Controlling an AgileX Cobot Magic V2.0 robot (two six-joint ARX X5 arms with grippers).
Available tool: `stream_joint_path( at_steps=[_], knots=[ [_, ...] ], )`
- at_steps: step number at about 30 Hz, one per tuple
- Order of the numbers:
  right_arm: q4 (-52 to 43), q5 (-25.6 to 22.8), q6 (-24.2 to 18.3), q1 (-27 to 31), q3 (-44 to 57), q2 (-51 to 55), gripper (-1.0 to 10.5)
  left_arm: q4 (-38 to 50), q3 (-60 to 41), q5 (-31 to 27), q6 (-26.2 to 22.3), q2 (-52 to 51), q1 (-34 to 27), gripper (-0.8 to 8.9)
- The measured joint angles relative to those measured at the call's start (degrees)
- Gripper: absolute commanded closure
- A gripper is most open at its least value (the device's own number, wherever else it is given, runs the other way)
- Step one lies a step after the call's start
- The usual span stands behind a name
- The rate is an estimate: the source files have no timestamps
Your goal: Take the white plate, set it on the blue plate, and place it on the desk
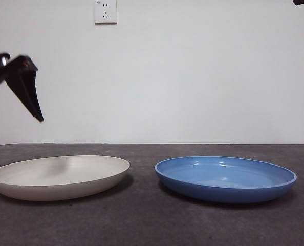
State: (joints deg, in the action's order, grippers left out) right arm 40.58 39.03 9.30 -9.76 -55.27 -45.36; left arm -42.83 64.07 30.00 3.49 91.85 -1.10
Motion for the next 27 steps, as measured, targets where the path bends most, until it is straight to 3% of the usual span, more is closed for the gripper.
stream_joint_path(
  at_steps=[14, 27],
  knots=[
    [0.0, 0.0, 0.1, 0.0, 0.0, 0.0, 3.2, 3.3, 0.1, 1.7, -0.1, 6.6, 0.2, 1.93],
    [0.0, -0.1, 0.1, 0.0, 0.0, 0.0, 3.2, 3.8, 0.1, 1.7, -0.4, 8.9, 0.3, 2.89]
  ],
)
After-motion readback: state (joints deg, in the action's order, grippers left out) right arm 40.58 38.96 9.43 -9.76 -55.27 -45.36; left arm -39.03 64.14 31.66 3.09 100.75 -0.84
